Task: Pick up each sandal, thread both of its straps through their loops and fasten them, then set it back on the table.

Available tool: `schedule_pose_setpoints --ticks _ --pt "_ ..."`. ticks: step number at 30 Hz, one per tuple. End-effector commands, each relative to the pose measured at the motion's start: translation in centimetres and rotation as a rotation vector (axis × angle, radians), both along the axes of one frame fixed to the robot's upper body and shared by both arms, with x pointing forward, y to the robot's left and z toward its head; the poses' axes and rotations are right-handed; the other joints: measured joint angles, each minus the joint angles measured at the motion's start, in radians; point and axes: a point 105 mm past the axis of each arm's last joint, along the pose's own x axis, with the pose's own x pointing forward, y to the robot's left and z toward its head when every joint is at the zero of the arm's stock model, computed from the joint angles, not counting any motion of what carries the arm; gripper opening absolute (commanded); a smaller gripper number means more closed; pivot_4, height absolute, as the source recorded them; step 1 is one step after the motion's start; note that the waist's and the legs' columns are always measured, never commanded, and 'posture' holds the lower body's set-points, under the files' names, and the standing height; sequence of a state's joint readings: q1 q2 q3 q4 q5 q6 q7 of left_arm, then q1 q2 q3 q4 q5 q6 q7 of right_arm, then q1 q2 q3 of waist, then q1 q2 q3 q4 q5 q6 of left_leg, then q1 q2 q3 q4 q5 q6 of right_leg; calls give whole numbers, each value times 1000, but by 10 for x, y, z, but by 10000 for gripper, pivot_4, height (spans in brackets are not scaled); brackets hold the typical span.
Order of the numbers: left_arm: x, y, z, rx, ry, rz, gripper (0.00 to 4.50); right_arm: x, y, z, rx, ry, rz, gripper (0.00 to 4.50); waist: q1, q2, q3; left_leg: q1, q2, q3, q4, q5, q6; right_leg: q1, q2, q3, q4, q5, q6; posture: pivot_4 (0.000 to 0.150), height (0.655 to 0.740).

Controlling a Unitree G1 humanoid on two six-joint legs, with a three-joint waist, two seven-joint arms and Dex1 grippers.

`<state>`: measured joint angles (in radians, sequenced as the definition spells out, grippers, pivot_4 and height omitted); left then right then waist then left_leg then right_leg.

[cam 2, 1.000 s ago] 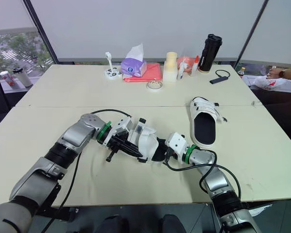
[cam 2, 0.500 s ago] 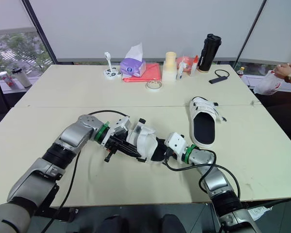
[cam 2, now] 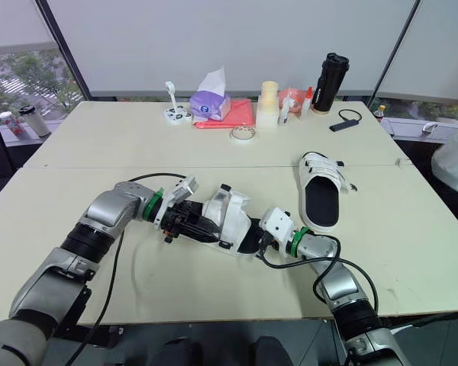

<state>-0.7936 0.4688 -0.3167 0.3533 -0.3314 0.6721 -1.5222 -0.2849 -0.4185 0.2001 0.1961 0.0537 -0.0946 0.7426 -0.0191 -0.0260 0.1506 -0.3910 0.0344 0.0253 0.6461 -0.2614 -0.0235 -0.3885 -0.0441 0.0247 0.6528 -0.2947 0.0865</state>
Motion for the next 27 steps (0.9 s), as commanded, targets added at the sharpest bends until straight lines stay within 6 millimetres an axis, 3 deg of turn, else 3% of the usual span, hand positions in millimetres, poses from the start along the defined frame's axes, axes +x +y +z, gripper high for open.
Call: schedule_pose_setpoints --ticks 1,11,14,19,27 --pt "4 -7 25 -77 -48 9 32539 -8 -6 -36 -71 133 -20 0 0 0 0 0 0 0 0 0 0 0 0 0 0 0 0 1500 7400" --pt "11 -26 27 -107 -62 34 32539 -10 -5 -38 -67 140 -21 0 0 0 0 0 0 0 0 0 0 0 0 0 0 0 0 1500 7400" --pt "10 -33 27 -122 -63 37 23611 -11 -5 -38 -66 140 -20 0 -1 0 0 0 0 0 0 0 0 0 0 0 0 0 0 1500 7400" --pt "5 -34 22 -105 -46 21 180 -12 -5 -39 -67 141 -23 0 -1 0 0 0 0 0 0 0 0 0 0 0 0 0 0 1500 7400" --pt "-4 -26 2 4 -78 -26 180 -13 -4 -40 -66 144 -23 0 -1 0 0 0 0 0 0 0 0 0 0 0 0 0 0 1500 7400"
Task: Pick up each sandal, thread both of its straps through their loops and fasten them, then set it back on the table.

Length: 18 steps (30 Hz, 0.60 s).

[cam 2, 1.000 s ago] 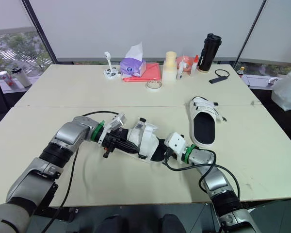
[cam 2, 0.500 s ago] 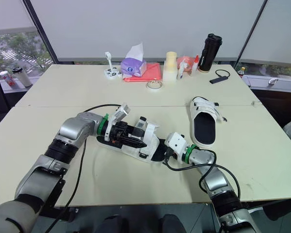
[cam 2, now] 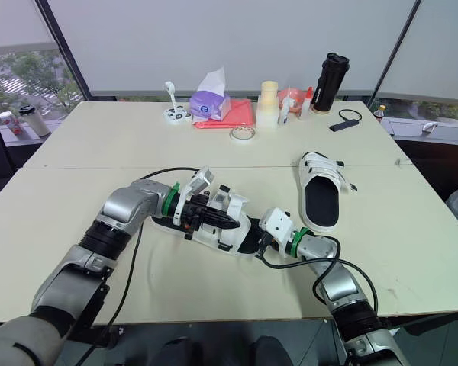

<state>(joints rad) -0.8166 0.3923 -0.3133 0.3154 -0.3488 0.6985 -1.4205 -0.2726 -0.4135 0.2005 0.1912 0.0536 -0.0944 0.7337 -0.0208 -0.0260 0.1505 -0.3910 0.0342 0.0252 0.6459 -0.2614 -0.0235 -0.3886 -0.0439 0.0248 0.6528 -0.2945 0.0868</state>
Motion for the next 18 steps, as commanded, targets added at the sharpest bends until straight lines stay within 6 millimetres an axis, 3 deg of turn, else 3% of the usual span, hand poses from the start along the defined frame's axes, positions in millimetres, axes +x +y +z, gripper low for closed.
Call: schedule_pose_setpoints --ticks 1,9,13,16,18 --pt "-7 3 -11 63 -45 -41 180 -11 -5 -38 -72 140 -14 0 0 0 0 0 0 0 0 0 0 0 0 0 0 0 0 1500 7400" --pt "-9 7 -16 78 -52 -44 180 -10 -4 -38 -71 141 -16 0 0 0 0 0 0 0 0 0 0 0 0 0 0 -1 -1 1500 7400" --pt "-6 7 -7 30 -36 -17 180 -10 -5 -39 -71 142 -15 0 0 0 0 0 0 0 0 0 0 0 0 0 0 -1 -1 1500 7400" --pt "-4 8 4 -16 -20 -3 8860 -11 -4 -39 -71 143 -14 0 0 0 0 0 0 0 0 0 0 0 0 0 0 -1 -1 1500 7400" --pt "-5 11 8 -31 0 5 18428 -11 -4 -39 -73 145 -11 0 0 0 0 0 0 0 0 0 0 0 0 0 0 -1 -1 1500 7400"
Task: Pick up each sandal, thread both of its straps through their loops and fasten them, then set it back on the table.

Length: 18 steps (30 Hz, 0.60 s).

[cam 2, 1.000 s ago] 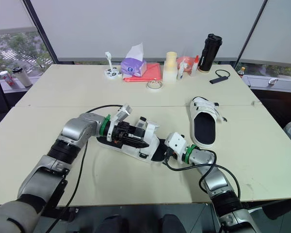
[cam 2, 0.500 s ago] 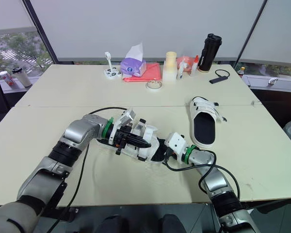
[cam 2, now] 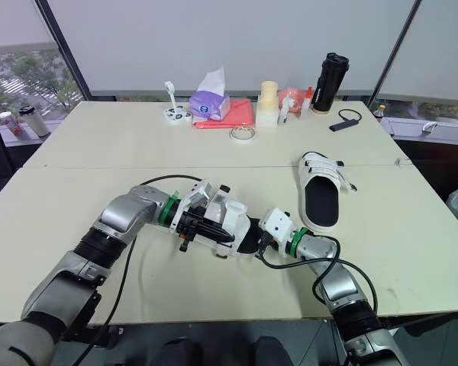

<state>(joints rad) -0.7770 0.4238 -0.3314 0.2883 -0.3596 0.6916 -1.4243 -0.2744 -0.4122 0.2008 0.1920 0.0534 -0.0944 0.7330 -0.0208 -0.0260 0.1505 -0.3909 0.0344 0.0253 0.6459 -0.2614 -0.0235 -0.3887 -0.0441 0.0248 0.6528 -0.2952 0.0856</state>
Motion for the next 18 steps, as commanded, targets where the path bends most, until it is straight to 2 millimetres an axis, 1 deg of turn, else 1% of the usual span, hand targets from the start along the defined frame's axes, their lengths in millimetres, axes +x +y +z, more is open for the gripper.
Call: schedule_pose_setpoints --ticks 1,3,5,7,9,11,14,16,18 --pt "0 5 20 -61 -6 19 23569 -12 -4 -40 -74 146 -10 0 0 0 0 0 0 0 0 0 0 0 0 0 0 0 0 1500 7400" --pt "0 8 29 -93 8 53 33803 -12 -4 -40 -75 146 -9 0 0 0 0 0 0 0 0 0 0 0 0 0 0 0 0 1500 7400" --pt "-4 13 36 -116 13 63 44033 -13 -5 -41 -76 147 -8 0 -1 0 0 0 0 0 0 0 0 0 0 0 0 0 1 1500 7400" --pt "-9 19 41 -122 6 76 44033 -13 -6 -41 -78 148 -8 0 -1 0 0 0 1 0 0 0 0 0 0 0 0 0 1 1500 7400" --pt "-18 30 45 -124 8 89 44033 -14 -6 -42 -79 150 -7 0 -3 0 0 0 1 0 0 0 0 0 0 0 0 0 1 1500 7400" --pt "-27 40 44 -107 10 109 44033 -14 -6 -42 -80 152 -6 0 -1 0 0 0 3 0 -1 0 0 0 -1 0 0 0 1 1500 7400" --pt "-34 49 40 -86 23 136 44033 -13 -6 -43 -79 154 -4 0 1 0 0 0 4 0 0 0 0 0 -1 0 0 -1 -1 1500 7400" --pt "-45 56 29 -51 50 153 44033 -13 -6 -43 -81 155 -1 0 -2 0 0 0 4 0 0 0 0 1 -2 0 0 -1 -2 1500 7400" --pt "-51 58 15 -15 49 184 44033 -12 -6 -43 -82 157 1 0 -1 1 0 0 5 0 -1 0 0 0 -3 1 0 -1 -2 1500 7400"
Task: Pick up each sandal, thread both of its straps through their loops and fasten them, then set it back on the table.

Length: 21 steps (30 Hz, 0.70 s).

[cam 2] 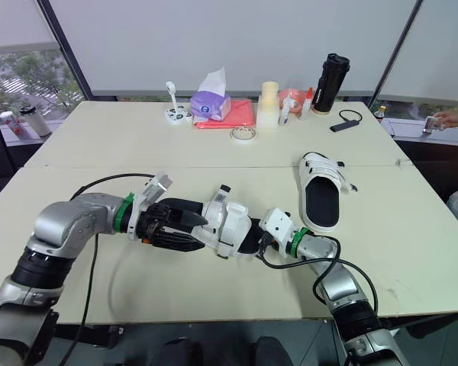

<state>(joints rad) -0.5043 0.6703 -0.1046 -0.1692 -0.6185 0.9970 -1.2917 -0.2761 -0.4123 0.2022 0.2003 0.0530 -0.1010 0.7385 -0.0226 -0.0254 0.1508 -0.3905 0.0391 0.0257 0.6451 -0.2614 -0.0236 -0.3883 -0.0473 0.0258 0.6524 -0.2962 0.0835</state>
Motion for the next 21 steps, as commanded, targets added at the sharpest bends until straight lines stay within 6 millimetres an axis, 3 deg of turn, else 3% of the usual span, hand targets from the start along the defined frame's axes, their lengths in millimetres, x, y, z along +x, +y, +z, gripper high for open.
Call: schedule_pose_setpoints --ticks 1,4,7,21 --pt "-9 -2 -15 51 -45 22 44033 -11 -6 -42 -81 156 -2 0 2 0 0 0 1 0 0 0 0 0 0 0 0 0 -1 1500 7400" --pt "-2 -8 -38 90 -97 70 44033 -9 -5 -42 -82 155 4 0 4 0 0 0 1 0 0 0 0 1 0 0 -1 0 -2 1500 7400" --pt "8 -15 -46 81 -124 92 44033 -7 -5 -40 -83 153 8 0 4 -1 0 0 1 0 0 0 0 1 -1 0 -1 -1 -5 1500 7400" --pt "7 -32 -53 70 -83 -31 44033 -9 -12 -40 -90 154 -12 0 8 0 0 0 2 1 0 0 0 0 -1 -1 -2 -1 -6 1500 7400"
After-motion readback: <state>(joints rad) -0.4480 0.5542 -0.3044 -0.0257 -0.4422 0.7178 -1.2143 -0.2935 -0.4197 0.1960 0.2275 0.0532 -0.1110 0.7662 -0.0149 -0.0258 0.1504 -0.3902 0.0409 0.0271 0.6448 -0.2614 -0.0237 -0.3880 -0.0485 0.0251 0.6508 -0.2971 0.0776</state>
